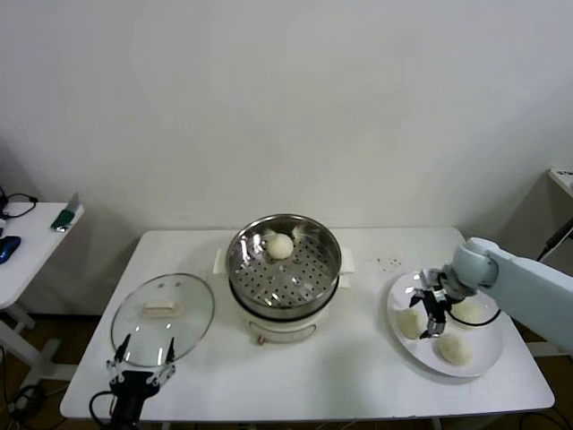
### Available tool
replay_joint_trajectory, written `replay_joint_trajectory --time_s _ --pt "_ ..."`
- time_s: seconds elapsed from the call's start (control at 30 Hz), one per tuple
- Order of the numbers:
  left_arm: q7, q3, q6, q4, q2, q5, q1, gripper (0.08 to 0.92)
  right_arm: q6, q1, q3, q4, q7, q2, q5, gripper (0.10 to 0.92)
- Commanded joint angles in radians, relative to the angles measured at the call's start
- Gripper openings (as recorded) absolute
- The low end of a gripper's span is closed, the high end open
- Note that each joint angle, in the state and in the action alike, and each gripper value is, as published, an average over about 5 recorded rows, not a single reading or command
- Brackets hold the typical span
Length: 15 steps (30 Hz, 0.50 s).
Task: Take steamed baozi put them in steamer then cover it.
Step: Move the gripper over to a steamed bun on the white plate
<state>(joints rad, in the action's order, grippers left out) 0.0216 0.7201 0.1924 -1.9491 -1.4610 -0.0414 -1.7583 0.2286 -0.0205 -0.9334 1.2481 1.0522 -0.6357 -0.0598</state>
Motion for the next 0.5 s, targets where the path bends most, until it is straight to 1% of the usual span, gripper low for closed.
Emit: replay_joint_trajectory --time_s 0.03,0.1,0.33,0.5 --pt "0.0 -0.006 -0.004 0.003 -0.002 -0.005 0.006 0.823 0.003 -0.026 0.017 -0.039 -0.001 -0.041 0.004 0.823" --pt "0.0 -0.007 -0.004 0.003 -0.003 -0.006 0.006 0.823 0.002 -0.022 0.015 -0.039 0.003 -0.04 0.003 0.82" --pt "0.0 -0.007 -0.004 -0.001 -0.002 -0.005 0.002 0.823 -0.002 -0.004 0.007 -0.03 0.009 -0.015 -0.002 0.745" --pt "0.0 -0.008 -0.005 -0.006 -0.003 -0.003 0.0 0.823 0.001 0.067 -0.025 -0.001 0.011 0.02 -0.043 0.733"
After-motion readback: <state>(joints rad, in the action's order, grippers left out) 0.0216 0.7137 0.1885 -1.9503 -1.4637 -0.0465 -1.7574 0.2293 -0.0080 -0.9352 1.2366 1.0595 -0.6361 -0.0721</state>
